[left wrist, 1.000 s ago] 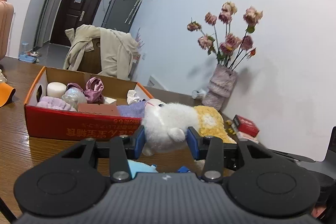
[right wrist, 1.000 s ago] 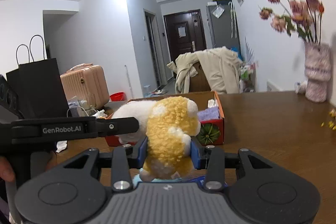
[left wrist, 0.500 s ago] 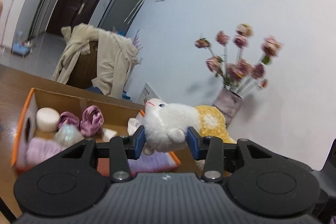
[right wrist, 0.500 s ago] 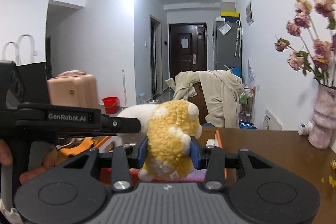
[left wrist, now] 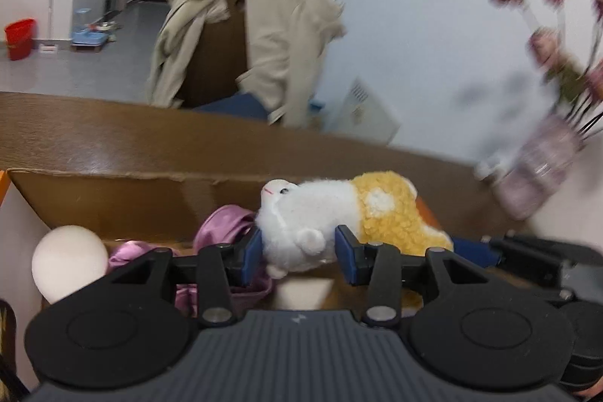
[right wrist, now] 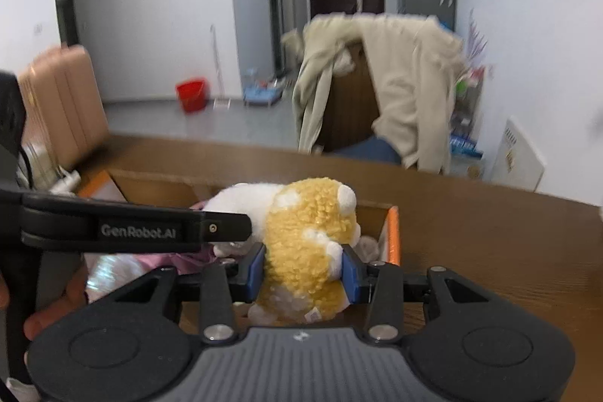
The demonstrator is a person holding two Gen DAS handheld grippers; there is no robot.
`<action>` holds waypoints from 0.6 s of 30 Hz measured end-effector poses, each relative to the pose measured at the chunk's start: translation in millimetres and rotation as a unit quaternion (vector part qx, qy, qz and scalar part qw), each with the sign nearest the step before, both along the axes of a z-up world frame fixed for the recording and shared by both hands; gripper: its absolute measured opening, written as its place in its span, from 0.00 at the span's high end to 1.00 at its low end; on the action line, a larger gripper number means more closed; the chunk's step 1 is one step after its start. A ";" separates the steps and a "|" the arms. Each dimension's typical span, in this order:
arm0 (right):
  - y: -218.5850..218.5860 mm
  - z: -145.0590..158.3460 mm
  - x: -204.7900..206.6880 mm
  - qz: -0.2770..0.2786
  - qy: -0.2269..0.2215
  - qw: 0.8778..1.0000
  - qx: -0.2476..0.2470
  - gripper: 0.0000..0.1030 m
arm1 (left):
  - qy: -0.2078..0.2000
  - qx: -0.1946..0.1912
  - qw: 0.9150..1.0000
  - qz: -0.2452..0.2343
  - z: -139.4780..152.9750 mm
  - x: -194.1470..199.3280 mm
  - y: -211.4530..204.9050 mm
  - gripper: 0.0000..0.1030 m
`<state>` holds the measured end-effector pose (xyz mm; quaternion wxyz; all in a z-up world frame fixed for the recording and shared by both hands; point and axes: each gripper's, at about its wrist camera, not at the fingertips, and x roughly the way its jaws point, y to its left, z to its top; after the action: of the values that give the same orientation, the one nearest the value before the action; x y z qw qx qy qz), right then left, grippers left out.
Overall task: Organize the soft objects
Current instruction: 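Carry the plush sheep into the box and open both grippers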
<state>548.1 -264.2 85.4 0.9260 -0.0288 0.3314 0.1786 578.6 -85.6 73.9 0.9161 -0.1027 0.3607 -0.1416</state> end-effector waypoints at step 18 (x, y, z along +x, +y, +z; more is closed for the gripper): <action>2.3 -11.9 -9.3 -0.006 0.048 0.998 -0.034 0.49 | -0.005 0.030 0.999 -0.040 2.1 -11.1 -12.3 0.53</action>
<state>538.7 -261.9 73.5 0.9085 -0.0496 0.3814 0.1633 567.5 -97.8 76.0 0.9141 -0.0600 0.3641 -0.1682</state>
